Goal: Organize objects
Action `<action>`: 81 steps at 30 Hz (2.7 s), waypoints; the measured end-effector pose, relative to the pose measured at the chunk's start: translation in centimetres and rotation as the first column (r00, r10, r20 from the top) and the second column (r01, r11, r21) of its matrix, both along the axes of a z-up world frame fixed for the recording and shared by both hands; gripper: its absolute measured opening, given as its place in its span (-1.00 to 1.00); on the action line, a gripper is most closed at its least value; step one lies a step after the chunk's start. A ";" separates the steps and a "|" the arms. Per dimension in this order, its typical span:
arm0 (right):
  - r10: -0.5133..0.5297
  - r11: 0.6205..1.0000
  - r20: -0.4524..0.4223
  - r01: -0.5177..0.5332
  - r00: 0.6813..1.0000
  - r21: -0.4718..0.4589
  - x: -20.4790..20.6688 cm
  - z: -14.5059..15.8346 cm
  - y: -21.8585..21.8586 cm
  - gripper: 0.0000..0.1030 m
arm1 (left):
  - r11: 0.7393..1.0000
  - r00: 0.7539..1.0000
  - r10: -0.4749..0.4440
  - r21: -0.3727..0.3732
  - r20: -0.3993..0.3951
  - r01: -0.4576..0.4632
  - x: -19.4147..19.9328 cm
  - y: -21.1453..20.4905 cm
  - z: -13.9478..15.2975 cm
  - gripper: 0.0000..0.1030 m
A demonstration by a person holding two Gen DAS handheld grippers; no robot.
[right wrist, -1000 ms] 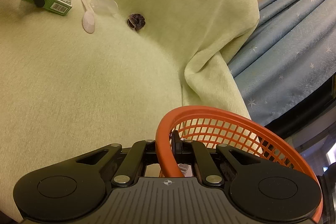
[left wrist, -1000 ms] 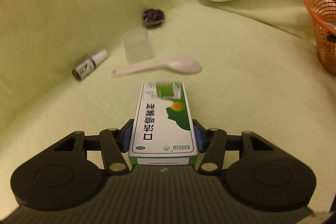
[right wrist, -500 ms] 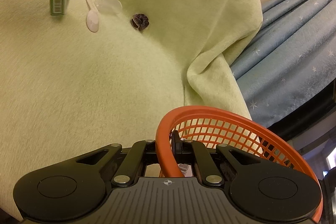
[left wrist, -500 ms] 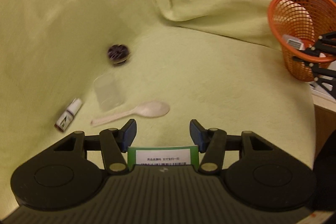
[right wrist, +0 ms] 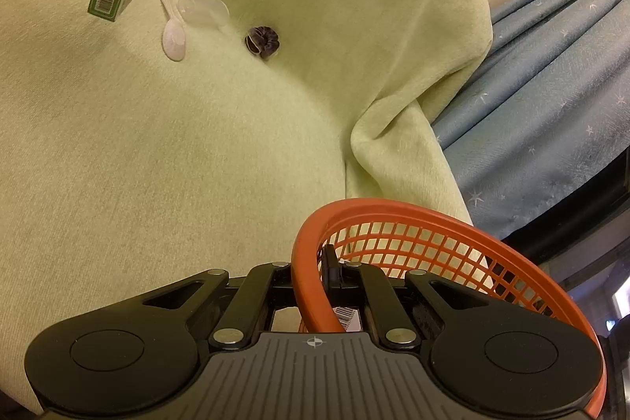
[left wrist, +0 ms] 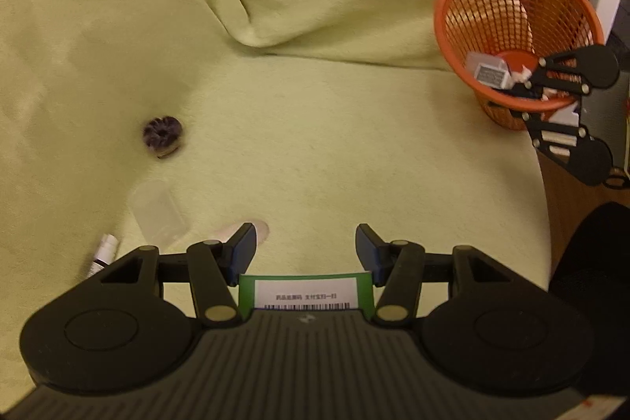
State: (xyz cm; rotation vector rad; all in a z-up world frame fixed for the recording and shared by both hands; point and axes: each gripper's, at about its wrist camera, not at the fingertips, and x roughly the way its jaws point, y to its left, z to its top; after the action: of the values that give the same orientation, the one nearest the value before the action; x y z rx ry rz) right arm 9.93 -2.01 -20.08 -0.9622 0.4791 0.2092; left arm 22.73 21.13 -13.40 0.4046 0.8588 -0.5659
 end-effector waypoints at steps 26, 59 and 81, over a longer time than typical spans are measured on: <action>-0.002 1.000 0.003 0.002 1.000 0.003 -0.2 0.2 0.1 -0.97 | 0.994 0.961 0.102 0.069 -0.258 -0.087 -5.0 5.6 -4.9 0.11; 0.000 1.000 0.002 0.000 1.000 -0.007 -0.1 0.2 -0.1 -0.97 | 0.985 0.974 -0.008 0.164 -0.226 0.046 -5.3 6.1 -3.5 -0.02; 0.015 1.000 0.001 -0.015 1.000 -0.012 -0.3 0.2 -0.1 -0.97 | 0.923 0.927 -0.356 0.110 -0.119 0.369 1.6 -6.6 6.8 -0.02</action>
State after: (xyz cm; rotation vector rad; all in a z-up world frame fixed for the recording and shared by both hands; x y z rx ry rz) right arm 9.60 -2.10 -19.92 -0.9779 0.4722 0.2197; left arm 24.37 14.52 -6.61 0.6684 0.9236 -0.8811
